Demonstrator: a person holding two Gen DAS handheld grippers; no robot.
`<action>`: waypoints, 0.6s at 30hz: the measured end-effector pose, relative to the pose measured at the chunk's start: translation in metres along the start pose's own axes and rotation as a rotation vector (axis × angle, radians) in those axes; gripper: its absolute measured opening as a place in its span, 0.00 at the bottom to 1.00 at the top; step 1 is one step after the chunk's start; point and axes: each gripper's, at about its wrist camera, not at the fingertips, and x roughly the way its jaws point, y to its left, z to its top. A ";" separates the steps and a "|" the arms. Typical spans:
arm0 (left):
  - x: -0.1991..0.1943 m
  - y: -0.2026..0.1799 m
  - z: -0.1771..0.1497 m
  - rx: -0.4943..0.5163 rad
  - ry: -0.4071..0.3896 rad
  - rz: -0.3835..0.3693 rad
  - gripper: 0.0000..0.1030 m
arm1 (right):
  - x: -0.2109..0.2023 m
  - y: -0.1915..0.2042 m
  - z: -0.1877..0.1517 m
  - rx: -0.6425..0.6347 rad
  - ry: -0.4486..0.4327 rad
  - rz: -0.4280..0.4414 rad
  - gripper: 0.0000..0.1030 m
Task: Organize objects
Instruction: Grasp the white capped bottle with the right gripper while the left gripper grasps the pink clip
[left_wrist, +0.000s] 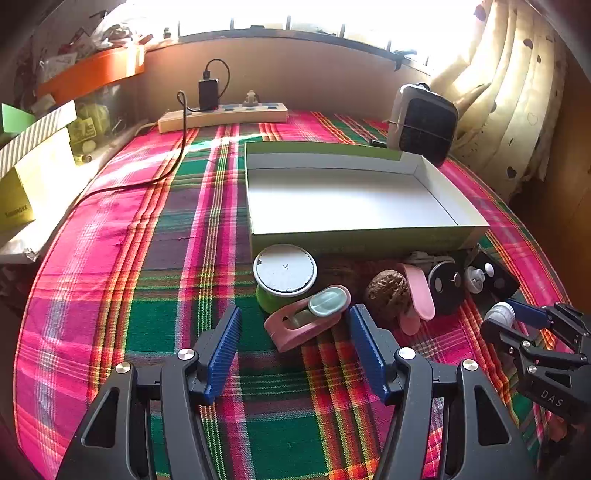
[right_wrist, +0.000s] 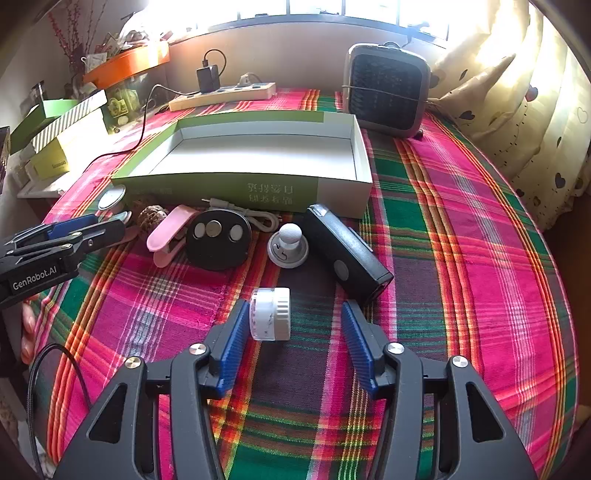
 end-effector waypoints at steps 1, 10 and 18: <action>0.000 -0.001 -0.001 0.001 0.002 -0.004 0.58 | 0.000 0.000 0.000 0.000 -0.001 0.000 0.46; -0.005 -0.010 -0.006 0.003 0.012 -0.055 0.57 | -0.001 0.002 0.000 -0.002 -0.007 0.006 0.35; -0.010 -0.017 -0.007 0.018 0.015 -0.098 0.55 | -0.002 0.000 -0.001 -0.007 -0.011 0.011 0.30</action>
